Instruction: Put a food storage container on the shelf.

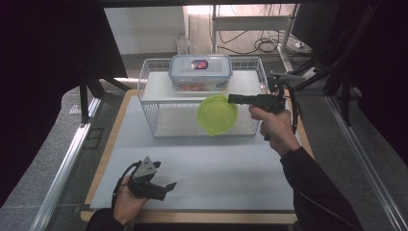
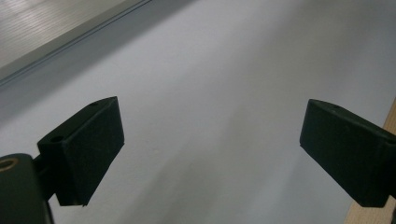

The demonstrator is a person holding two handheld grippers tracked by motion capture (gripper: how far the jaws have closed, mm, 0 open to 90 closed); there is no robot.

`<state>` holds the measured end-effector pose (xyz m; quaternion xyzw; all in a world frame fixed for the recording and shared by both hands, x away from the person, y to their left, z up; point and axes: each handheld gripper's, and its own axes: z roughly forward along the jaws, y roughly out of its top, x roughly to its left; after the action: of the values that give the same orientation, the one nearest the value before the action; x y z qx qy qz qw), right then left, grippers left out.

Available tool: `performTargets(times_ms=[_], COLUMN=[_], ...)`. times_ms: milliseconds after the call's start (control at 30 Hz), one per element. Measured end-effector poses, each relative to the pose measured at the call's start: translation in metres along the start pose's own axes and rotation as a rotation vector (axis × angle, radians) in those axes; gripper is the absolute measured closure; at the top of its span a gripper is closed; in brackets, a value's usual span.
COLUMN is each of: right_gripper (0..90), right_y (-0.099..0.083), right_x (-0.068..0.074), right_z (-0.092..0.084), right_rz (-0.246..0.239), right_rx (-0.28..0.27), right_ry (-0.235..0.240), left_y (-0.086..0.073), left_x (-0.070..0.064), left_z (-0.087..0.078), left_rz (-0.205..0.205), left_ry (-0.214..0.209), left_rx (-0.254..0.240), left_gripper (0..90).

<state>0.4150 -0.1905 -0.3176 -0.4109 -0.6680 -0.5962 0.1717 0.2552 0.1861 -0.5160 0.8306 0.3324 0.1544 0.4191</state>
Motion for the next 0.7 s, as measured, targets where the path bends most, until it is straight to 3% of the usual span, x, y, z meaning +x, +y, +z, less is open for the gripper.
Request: performTargets(times_ms=[467,700], right_gripper=[83.8,83.8], right_y=[0.053,0.078], right_x=[0.031,0.034], right_z=[0.012,0.026], right_rz=[-0.037,-0.036], right_rx=[-0.079,-0.132], right_ry=[-0.024,-0.055], left_y=[0.000,0.000], left_x=[0.000,0.000], left_z=[0.000,-0.001], left_rz=[-0.010,-0.012], left_ry=[-0.010,-0.015], left_rx=[-0.009,-0.012], left_gripper=[5.9,6.0])
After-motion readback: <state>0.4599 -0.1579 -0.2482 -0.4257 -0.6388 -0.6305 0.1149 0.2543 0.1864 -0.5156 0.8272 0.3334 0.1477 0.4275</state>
